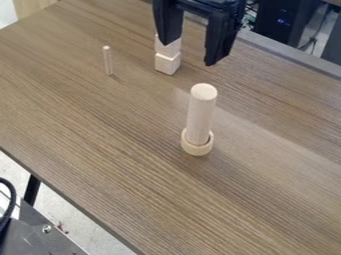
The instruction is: Put the cylindrical object from top of the block to the right of the table.
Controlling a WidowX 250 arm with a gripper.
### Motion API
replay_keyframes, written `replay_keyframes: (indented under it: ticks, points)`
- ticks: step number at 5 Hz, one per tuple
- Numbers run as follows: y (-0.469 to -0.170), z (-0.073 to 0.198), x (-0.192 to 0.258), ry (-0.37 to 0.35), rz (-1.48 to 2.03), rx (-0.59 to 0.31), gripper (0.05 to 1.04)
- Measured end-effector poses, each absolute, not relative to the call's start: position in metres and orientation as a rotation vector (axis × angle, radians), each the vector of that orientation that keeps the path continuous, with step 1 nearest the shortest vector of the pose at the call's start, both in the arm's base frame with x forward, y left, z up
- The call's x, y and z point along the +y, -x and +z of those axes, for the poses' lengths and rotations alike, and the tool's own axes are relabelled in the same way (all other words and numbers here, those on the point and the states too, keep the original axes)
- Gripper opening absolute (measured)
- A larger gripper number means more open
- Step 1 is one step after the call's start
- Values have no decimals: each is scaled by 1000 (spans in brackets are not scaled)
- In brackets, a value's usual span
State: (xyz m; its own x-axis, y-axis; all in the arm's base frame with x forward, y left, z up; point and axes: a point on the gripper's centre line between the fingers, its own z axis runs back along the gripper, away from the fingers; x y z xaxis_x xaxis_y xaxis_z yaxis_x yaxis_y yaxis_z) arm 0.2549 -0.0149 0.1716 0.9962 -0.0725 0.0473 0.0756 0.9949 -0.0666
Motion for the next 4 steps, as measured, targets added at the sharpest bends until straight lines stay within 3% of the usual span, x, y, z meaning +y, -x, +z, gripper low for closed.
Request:
replay_keyframes:
  ticks: [1,2,4]
  points:
    - [-253,164,-15,69,-75,-14,1000]
    - [-269,167,4,29,-66,-62,1000]
    - [-303,167,47,24,9,-120,1000]
